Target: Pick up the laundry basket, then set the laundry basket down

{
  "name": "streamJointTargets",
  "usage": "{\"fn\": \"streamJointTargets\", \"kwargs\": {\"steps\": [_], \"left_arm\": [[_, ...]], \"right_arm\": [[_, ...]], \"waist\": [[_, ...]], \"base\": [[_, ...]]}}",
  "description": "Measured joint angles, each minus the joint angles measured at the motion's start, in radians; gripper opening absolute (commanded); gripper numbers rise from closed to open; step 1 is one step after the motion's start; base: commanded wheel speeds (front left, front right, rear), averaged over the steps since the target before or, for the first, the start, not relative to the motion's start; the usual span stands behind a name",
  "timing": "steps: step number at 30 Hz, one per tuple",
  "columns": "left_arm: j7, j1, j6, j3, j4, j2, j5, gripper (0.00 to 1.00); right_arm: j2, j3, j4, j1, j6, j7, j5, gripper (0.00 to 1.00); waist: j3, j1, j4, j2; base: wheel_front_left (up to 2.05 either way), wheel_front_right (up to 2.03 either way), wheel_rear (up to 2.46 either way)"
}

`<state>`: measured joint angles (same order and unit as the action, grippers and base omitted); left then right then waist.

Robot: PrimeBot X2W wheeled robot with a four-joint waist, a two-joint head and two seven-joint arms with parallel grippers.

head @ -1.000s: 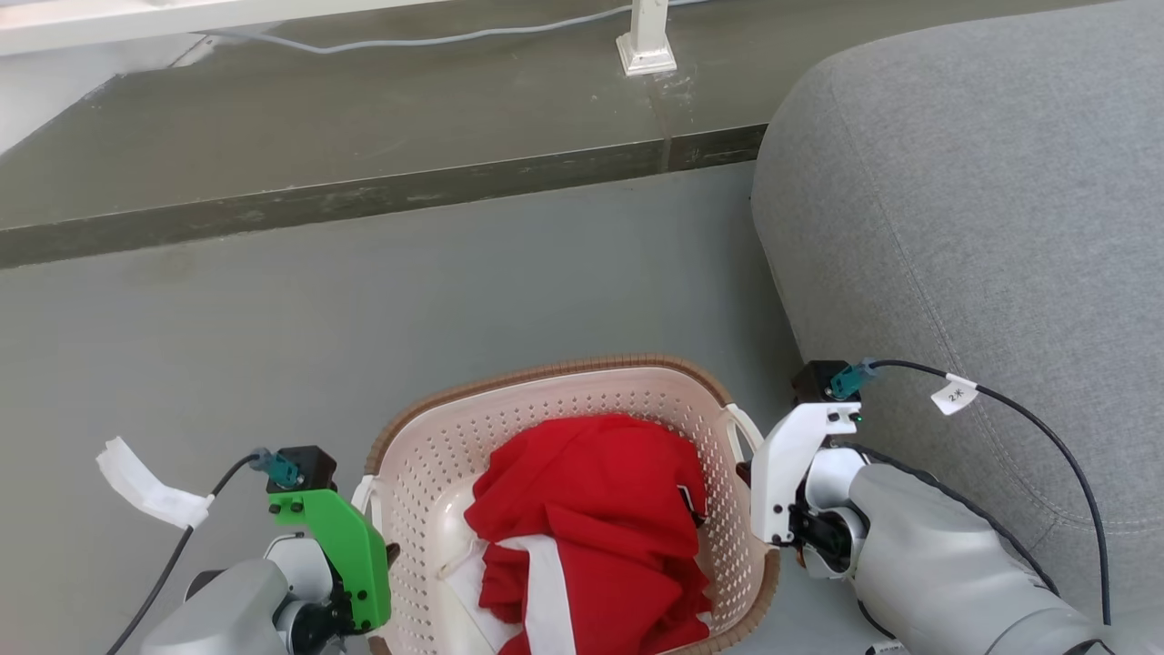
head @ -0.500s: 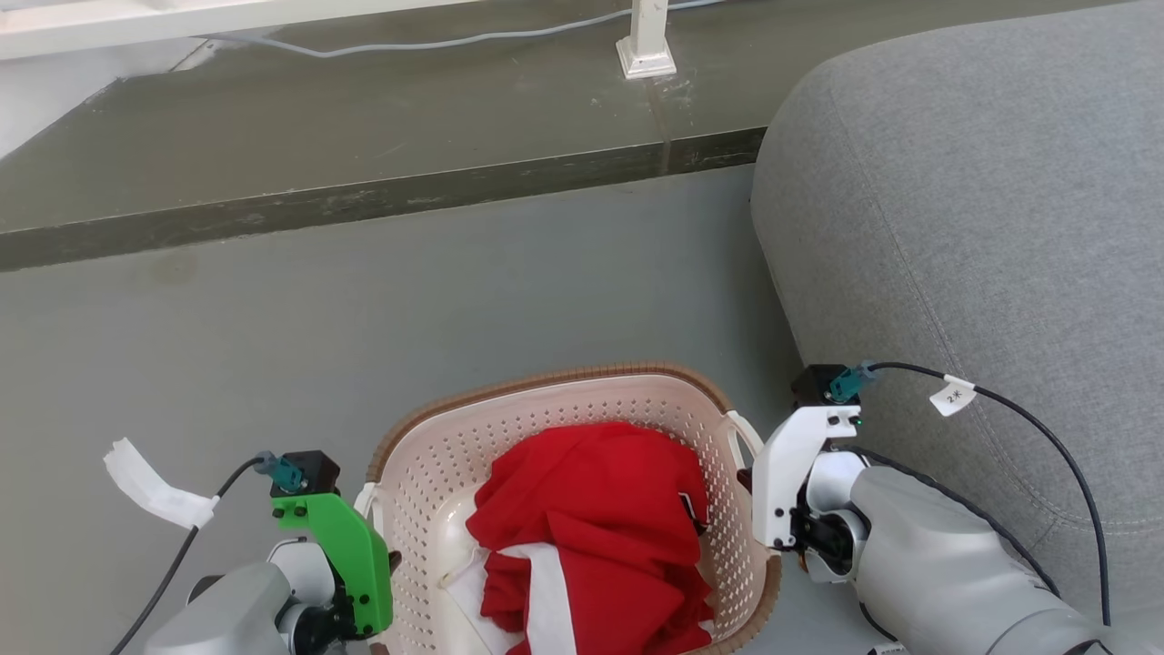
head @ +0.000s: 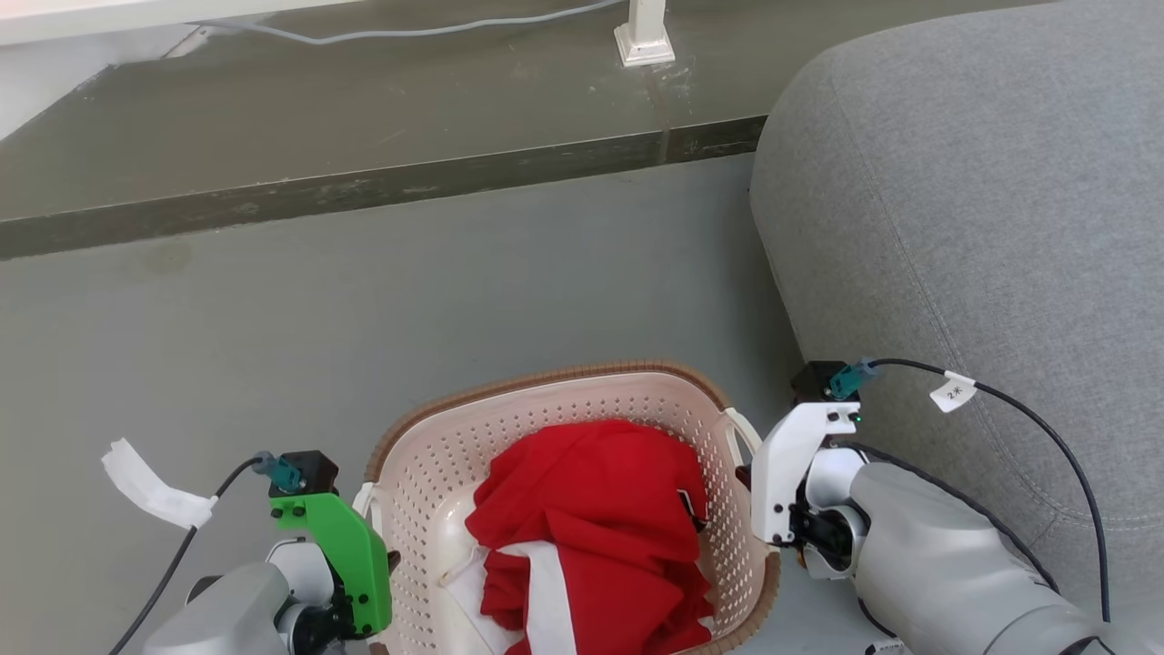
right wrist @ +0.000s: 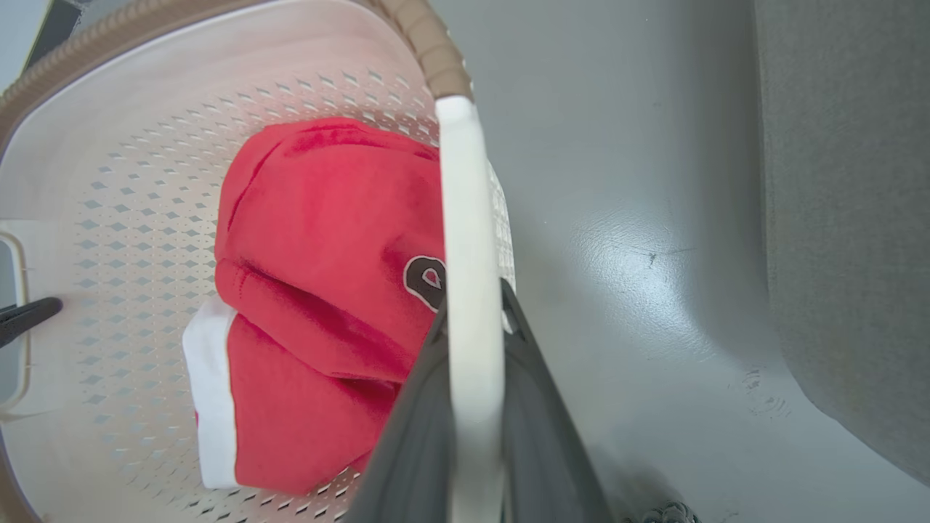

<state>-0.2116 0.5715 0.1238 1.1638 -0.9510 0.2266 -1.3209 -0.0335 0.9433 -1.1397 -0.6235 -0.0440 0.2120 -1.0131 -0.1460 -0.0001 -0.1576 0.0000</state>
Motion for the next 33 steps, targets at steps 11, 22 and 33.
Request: {"fn": "streamJointTargets", "kwargs": {"steps": [11,22,33], "left_arm": [[0.014,0.013,0.000,0.001,0.006,0.012,-0.005,0.00],[0.083,0.075,0.000,0.001,0.039,0.057,0.005,0.00],[0.156,0.136,0.000,0.001,0.078,0.109,0.034,0.00]], "right_arm": [[0.000,0.005,0.012,-0.010,0.002,-0.016,-0.007,0.00],[0.001,0.008,0.062,-0.046,0.031,-0.106,-0.007,0.00],[0.002,0.016,0.117,-0.083,0.074,-0.191,-0.009,0.00]], "waist": [[-0.034,0.0000,-0.001,0.0000],[-0.136,0.0000,0.000,0.0000],[-0.269,0.0000,0.006,0.0000]], "base": [[0.00,0.00,0.00],[0.00,0.00,0.00],[0.00,0.00,0.00]]}}
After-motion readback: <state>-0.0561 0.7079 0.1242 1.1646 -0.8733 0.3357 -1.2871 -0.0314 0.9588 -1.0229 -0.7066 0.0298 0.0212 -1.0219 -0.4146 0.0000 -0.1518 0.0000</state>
